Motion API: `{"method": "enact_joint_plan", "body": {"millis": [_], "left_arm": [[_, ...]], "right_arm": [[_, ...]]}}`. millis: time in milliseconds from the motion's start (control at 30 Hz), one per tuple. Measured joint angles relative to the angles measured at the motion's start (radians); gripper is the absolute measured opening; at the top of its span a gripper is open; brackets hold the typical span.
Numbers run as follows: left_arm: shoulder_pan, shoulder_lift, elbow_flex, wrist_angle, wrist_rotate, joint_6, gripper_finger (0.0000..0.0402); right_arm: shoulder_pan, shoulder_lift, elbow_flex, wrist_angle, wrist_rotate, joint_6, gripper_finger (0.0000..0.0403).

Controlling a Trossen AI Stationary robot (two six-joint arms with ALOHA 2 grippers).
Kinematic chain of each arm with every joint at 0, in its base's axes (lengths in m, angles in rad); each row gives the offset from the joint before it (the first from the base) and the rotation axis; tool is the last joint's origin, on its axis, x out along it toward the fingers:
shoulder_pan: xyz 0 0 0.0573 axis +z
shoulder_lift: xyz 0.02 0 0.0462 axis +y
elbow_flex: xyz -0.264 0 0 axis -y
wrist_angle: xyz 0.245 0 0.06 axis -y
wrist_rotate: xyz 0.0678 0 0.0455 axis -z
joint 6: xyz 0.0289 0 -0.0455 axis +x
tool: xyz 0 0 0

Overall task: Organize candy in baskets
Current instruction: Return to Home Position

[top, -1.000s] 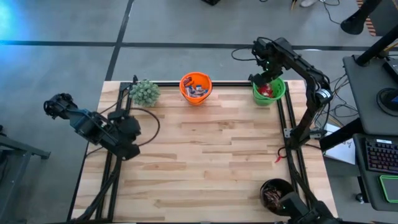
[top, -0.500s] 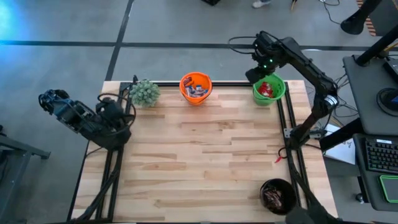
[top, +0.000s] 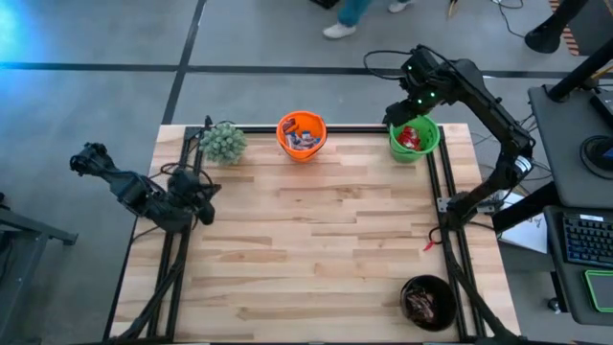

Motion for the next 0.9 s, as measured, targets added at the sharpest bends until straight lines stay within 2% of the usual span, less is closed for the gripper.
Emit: {"method": "enact_joint_plan", "body": {"millis": [200, 433, 567, 800, 900], "left_arm": [[0.0, -0.132, -0.222, 0.28, -0.001, 0.09, 0.0], [0.0, -0.26, -0.392, 0.562, 0.018, 0.358, 0.0], [0.0, -0.324, -0.448, 0.636, 0.069, 0.455, 0.0], [0.0, -0.438, -0.548, 0.66, 0.174, 0.504, 0.0], [0.0, -0.469, -0.556, 0.697, 0.238, 0.555, 0.0]], "right_arm": [[0.0, -0.009, 0.0, -0.006, -0.067, 0.022, 0.0058], [0.02, -0.009, 0.0, -0.006, -0.103, 0.074, 0.0059], [0.033, -0.009, 0.0, -0.006, -0.103, 0.124, 0.0059], [0.047, -0.009, 0.0, -0.007, -0.103, 0.192, 0.0061], [0.047, -0.009, 0.0, -0.007, -0.103, 0.238, 0.0059]]}}
